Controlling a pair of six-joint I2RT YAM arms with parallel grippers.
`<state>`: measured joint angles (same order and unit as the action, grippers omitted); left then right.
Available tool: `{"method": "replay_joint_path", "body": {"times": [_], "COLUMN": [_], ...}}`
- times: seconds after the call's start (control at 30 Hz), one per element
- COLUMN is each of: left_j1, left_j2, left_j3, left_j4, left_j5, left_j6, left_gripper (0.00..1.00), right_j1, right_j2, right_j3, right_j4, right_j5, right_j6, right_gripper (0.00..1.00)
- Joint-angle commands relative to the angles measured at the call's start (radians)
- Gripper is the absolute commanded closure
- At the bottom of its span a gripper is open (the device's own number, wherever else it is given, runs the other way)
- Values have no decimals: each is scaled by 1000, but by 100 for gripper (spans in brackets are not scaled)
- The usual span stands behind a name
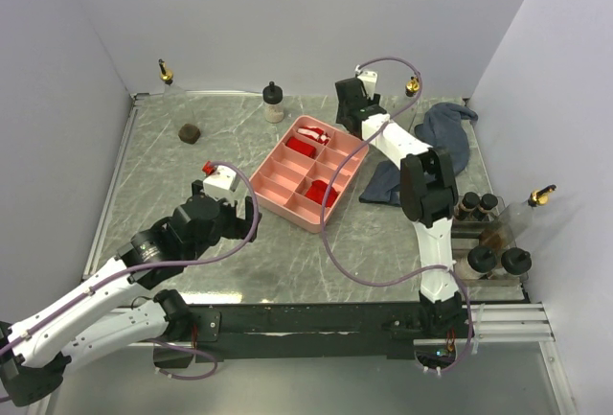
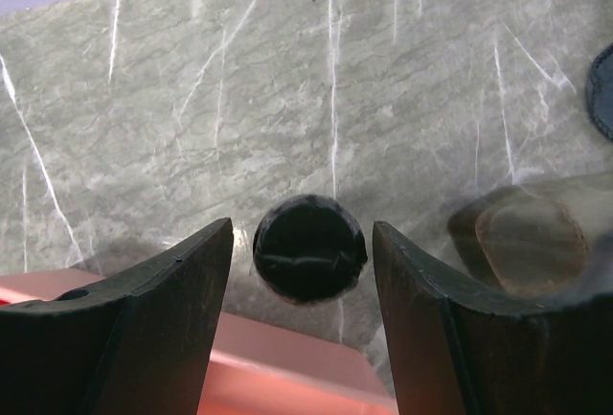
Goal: Organize the condiment bottles
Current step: Pick up the bottle from the center of the board.
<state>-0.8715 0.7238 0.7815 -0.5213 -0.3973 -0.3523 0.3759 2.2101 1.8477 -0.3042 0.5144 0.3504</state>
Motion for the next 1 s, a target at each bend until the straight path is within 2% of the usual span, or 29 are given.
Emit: {"method": "replay_joint_path", "body": {"times": [0.0,0.13,0.23,0.27,0.37,0.57,0.73,0.97], "left_j1": [6,5,8,12,16,17,17,17], "left_j2": [-4,-14,-14,-12,-6,-1,8,6], "left_j3": [5,2,-1,1,4,1,2,-2], "left_j4": [9,12,15,15,14,12,6,7], "left_j5": [-3,-11,-8,-6,-6,-14,-37,-38], "left_j6": [21,19,22,24,23,22,23,19], "left_gripper": [3,3,3,3,3,3,3,3], "right_j1": [-12,-17,-20,-23,-23,-19,0,40], "right_j2": [20,23,22,25,14,-58,-144,-320], "right_j3": [82,73,73,77,84,77,33,-56], "right_j4": [-7,4,8,8,10,19,25,10], "right_j5": [-7,-13,-19,-19,-14,-36,-39,-47], "right_j6": [18,19,19,18,2,-22,-51,-45], "right_gripper": [33,33,42,49,57,65,70,72]}}
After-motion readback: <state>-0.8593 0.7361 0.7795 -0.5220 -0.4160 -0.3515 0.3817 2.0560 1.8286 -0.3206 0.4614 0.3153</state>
